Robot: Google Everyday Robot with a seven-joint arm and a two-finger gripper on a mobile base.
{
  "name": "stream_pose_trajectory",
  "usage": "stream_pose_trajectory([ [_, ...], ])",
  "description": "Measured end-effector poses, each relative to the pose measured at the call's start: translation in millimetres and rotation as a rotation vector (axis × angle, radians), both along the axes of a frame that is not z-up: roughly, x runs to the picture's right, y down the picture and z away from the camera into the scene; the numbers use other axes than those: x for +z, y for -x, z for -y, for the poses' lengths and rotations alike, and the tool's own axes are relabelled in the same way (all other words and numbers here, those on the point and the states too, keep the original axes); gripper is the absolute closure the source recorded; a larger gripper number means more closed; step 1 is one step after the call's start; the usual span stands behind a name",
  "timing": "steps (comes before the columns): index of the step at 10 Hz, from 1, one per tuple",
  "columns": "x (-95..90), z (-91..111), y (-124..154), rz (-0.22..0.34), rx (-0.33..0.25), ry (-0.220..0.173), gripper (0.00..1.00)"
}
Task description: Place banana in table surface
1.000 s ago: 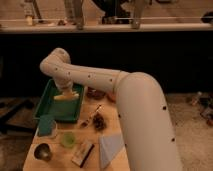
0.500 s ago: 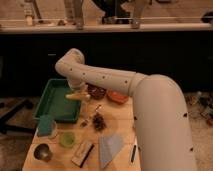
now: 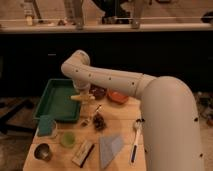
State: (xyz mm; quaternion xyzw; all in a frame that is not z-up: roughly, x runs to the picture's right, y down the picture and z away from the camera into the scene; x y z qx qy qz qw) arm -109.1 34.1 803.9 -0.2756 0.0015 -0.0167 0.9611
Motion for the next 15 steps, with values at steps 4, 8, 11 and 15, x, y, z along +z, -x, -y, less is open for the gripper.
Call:
stream_pose_trajectory([
  [4,-0.1,-0.1,-0.4,-0.002,-0.002,0.001,1.0],
  [8,-1.2,2.5,-0.5,-0.015,-0.002,-0.008,1.0],
  [11,-10.4,5.4,-36.6,-0.069,0.041,-0.02,1.0],
  [15,-20.6,-0.2,-104.7,-0.15,0.137,-0.024,1.0],
])
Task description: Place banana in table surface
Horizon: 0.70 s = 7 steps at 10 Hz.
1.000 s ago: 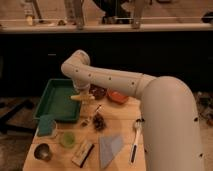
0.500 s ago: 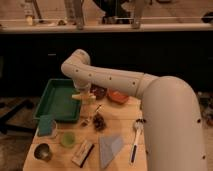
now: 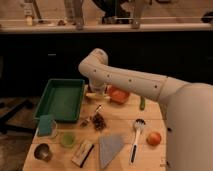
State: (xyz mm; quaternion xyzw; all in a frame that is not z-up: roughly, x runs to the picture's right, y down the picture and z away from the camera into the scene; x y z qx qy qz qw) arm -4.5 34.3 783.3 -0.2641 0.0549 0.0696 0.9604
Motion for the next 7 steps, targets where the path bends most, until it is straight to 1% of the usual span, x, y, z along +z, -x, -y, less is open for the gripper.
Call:
stream_pose_trajectory([
  [4,-1.8,-20.3,-53.5,-0.081,0.105,0.026,1.0],
  [7,1.8,-41.0,-82.0,-0.126,0.166,0.058,1.0],
])
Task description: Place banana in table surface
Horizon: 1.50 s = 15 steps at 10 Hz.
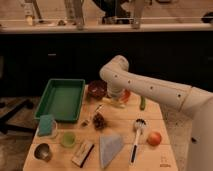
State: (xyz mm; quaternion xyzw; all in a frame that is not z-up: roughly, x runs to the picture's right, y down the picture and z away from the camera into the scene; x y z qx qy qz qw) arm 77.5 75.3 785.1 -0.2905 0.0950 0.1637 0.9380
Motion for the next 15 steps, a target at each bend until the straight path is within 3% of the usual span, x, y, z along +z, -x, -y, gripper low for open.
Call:
stream_pose_trajectory([
  [4,9.7,-19.4,-14.5,-0.029,0.037,0.054,1.0],
  [9,38.4,-47.2,-25.9,-0.026,0.092,0.136,1.0],
  [13,42.8,-61.7,-42.6,-0.027,0.141,0.153,1.0],
  [15,44.0,-60.6,-38.6,-0.019,0.142,0.149,0.87],
])
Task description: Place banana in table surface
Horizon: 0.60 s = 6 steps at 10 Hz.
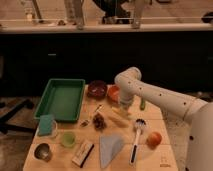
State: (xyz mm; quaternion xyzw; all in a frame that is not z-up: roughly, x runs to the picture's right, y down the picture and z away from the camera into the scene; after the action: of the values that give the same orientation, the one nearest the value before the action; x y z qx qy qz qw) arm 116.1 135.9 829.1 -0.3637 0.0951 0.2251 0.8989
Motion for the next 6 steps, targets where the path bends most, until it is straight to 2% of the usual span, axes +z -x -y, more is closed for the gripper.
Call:
stream_pose_trajectory([
  [3,-0.3,-0.4,-0.5,-0.001,-0.002,0.002,0.55],
  [6,-0.5,-0.7,-1.4,-0.002,-0.002,0.003,0.27],
])
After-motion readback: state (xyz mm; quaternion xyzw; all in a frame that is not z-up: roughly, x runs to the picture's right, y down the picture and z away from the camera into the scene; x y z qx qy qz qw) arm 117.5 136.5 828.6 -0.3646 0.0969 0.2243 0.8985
